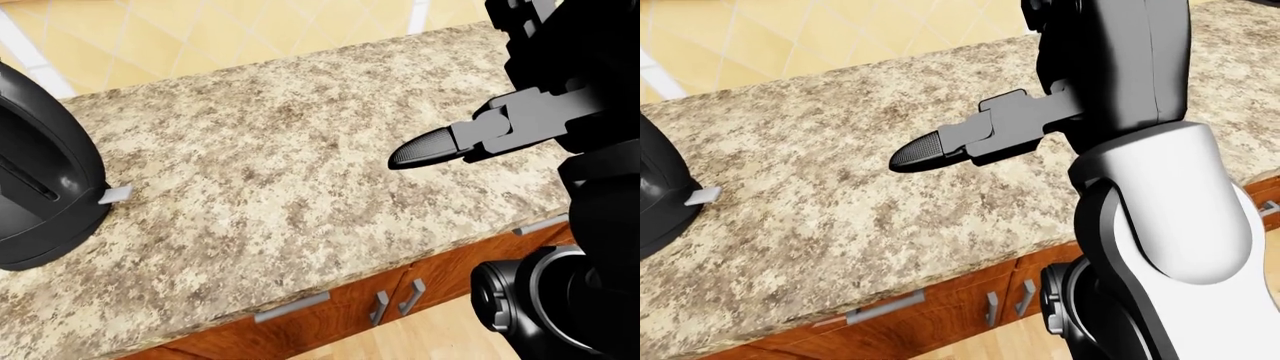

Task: Close the lid of the electric kettle.

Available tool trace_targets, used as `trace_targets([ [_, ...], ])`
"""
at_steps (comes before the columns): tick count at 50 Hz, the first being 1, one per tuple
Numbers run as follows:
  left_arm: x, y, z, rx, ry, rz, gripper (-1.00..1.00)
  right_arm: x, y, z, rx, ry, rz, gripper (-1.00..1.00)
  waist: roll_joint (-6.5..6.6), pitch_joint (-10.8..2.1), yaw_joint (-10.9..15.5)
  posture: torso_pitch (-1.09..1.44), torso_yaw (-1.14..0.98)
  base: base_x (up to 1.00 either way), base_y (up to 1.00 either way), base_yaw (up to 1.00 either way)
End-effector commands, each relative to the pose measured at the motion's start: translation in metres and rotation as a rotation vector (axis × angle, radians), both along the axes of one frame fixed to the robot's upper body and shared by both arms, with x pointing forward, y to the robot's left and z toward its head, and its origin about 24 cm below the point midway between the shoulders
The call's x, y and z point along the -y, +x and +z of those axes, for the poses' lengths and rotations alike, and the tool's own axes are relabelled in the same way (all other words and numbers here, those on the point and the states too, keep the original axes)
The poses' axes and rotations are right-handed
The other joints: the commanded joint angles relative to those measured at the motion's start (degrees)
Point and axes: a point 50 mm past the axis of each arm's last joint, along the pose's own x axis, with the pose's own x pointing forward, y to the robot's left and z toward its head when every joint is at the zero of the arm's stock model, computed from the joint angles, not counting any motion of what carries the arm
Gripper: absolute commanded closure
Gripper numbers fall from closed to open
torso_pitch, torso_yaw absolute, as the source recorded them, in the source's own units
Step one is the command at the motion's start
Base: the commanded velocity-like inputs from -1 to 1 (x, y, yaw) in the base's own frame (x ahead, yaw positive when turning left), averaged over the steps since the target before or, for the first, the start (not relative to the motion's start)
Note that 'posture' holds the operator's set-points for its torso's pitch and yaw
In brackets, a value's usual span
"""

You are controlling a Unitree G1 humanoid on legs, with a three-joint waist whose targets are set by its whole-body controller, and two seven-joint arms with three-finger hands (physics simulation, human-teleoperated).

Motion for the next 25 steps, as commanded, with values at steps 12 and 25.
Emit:
trace_targets([
  [12, -0.046, -0.054, -0.026, 0.381, -0.728, 0.154, -1.0, 0.001, -0.005, 0.008, 0.057, 0.009, -0.004, -1.0, -0.27, -1.33, -0.16, 0.0, 0.0, 0.0, 0.0, 0.0],
  [25, -0.023, -0.062, 0.024, 0.537, -0.567, -0.002, -1.0, 0.0, -0.004, 0.007, 0.051, 0.008, -0.002, -1.0, -1.21, -0.94, 0.48, 0.0, 0.0, 0.0, 0.0, 0.0],
])
